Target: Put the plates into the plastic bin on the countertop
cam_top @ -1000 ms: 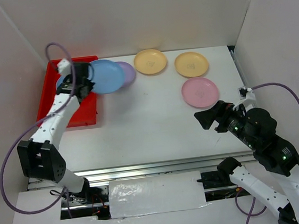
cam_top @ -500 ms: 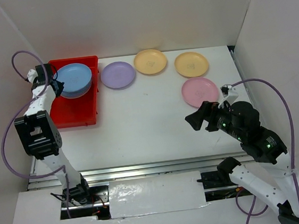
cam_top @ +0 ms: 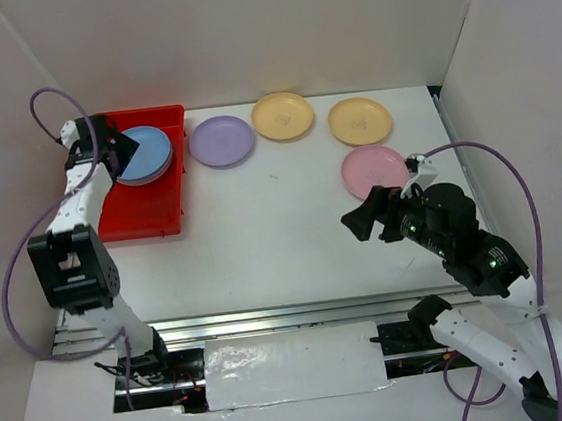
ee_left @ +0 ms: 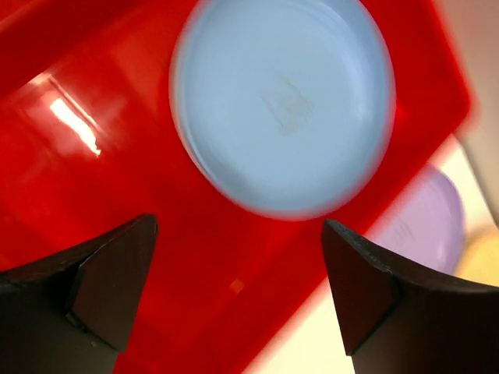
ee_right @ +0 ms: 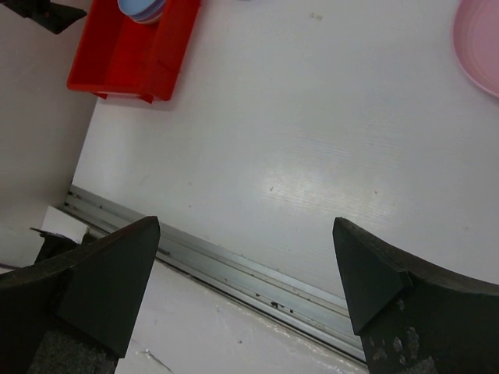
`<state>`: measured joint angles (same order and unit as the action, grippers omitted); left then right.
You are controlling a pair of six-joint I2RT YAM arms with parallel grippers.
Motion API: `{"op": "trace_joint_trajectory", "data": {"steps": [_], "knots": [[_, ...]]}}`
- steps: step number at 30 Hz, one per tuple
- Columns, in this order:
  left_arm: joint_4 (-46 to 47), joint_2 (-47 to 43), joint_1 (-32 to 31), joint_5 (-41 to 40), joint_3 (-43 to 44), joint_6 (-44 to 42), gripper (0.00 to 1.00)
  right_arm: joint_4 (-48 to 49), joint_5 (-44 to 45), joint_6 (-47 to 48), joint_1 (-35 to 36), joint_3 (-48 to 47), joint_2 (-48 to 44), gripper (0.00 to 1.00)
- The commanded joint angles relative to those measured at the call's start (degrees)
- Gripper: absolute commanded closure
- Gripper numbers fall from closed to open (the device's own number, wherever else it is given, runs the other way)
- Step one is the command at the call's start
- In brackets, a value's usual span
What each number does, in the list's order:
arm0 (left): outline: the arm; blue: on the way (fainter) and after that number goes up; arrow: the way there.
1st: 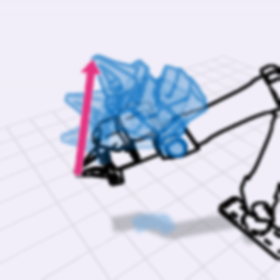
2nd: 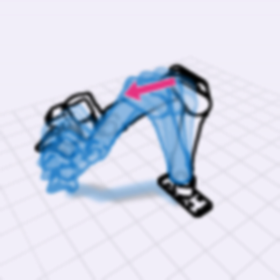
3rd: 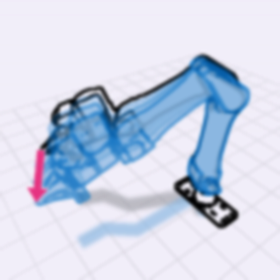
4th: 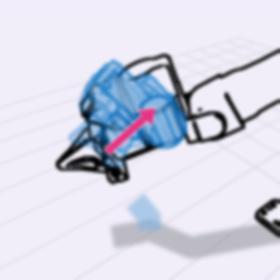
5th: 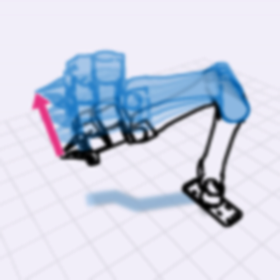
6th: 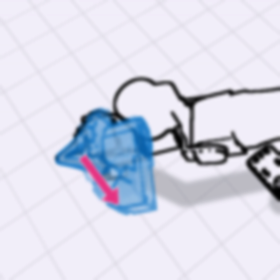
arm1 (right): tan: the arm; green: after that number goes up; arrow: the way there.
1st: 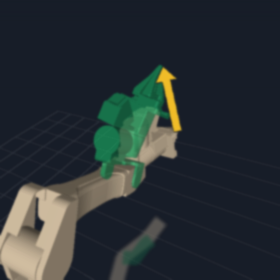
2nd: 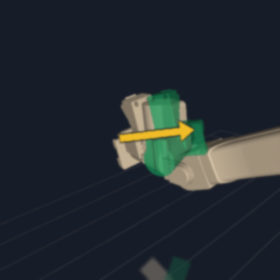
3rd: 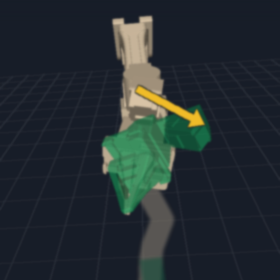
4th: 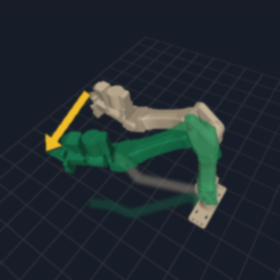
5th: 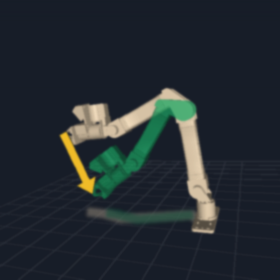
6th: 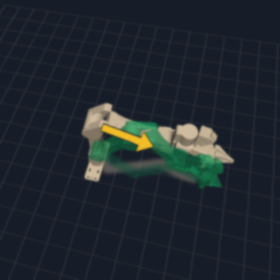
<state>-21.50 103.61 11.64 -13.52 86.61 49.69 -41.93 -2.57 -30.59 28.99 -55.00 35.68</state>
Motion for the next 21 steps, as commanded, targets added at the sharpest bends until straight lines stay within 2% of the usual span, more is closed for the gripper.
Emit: {"op": "trace_joint_trajectory", "data": {"steps": [1,2,3,5,6,8,9,11,14,15,18,21], "knots": [[1.10,-17.17,-10.97,-8.08,-3.01,-1.08,0.01,6.06,-1.12,-0.69,0.10,1.21,1.75,0.00],[1.80,-19.04,-14.94,-10.63,-4.59,-2.13,0.01,6.77,-0.69,-1.05,0.10,1.74,1.85,0.00],[1.20,-20.37,-21.50,-11.26,-6.96,-3.01,0.01,7.47,0.45,-2.36,-0.08,3.13,2.37,0.00],[1.19,-21.87,-27.87,-10.75,-9.08,-4.16,0.01,9.23,4.91,-4.03,-0.86,4.20,3.69,0.00],[-0.37,-21.79,-33.12,-9.52,-10.57,-3.99,0.01,9.67,5.99,-5.87,-1.48,4.55,5.87,0.00],[-1.97,-21.44,-38.33,-8.81,-12.51,-2.24,0.01,11.51,7.22,-7.37,-4.45,4.99,8.95,0.00],[-2.32,-21.70,-43.49,-9.94,-15.13,-1.53,0.01,12.48,7.31,-8.69,-6.04,5.08,12.71,0.00],[-1.89,-23.45,-48.62,-11.17,-19.61,1.10,0.01,14.32,7.58,-9.75,-11.46,4.65,17.20,0.00],[-2.75,-24.77,-57.41,-12.67,-22.09,3.65,0.01,16.60,7.67,-13.26,-18.69,3.24,26.61,0.00],[-4.24,-24.69,-61.35,-13.46,-22.10,5.57,0.01,16.62,9.67,-16.05,-23.32,2.45,30.55,0.00],[-8.81,-23.90,-66.90,-16.18,-21.31,5.59,0.01,18.02,16.17,-19.15,-27.14,1.74,35.32,0.00],[-14.35,-23.19,-73.31,-18.64,-20.08,6.90,0.01,17.42,20.84,-21.35,-31.09,-1.24,46.01,0.00]]}}
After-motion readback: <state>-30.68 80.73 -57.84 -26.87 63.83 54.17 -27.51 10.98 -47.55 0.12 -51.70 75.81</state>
